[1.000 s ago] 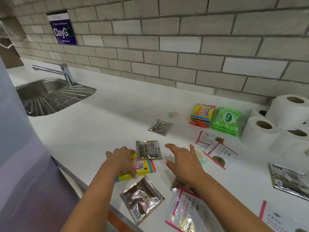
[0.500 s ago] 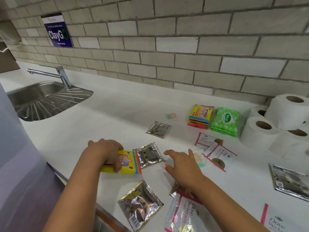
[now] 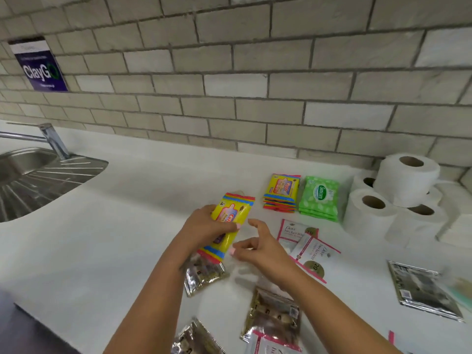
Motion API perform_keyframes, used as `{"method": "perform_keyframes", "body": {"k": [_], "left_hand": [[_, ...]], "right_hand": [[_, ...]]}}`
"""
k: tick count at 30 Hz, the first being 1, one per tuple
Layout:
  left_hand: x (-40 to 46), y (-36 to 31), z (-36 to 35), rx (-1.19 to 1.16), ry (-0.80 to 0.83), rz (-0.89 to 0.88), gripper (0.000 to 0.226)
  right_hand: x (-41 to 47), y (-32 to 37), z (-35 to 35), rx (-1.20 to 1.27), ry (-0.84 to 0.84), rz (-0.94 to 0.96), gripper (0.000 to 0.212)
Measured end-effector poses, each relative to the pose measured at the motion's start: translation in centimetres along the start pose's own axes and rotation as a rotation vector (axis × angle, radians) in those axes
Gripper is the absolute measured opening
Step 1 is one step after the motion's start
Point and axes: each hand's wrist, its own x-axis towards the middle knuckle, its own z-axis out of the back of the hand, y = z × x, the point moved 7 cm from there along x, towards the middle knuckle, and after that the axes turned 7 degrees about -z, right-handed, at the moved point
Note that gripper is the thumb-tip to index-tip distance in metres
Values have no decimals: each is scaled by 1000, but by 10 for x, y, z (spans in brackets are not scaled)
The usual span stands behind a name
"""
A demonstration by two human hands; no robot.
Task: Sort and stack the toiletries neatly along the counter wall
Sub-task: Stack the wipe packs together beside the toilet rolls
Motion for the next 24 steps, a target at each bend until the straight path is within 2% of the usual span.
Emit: {"method": "perform_keyframes", "body": {"k": [2,3,7,10,11,13,16,17,20,24], "left_hand": [[15,-8,-15,-19,-16,-14,45],[22,-11,-21,-18,-21,-25,50],[53,-23,-41,-43,7,-80,66],[76,-40,-49,18,65,-150,48],[85,-42,-50,35,70,-155,41],[104,-44,-54,38,79,-140,41],[129,-46,-63,13,91,-150,40],[135,-48,-67,-4,91,-151,40],[155,-50,-78,-4,88,-138,44],[184,-50,-93,138,91,-157,46]], "right_hand": [[10,3,11,-4,-76,13,86],[15,4,18,-28,-136,24,85],[36,10,52,-86,-370,28,65],[51,12,78,-146,-465,-5,64],[56,12,86,-150,-483,-10,69],[66,13,100,-154,-509,-16,73],[82,16,113,-208,-513,4,64],[87,17,117,-246,-503,9,69],[103,15,125,-505,-484,-41,89],[124,11,137,-830,-499,-128,94]]}}
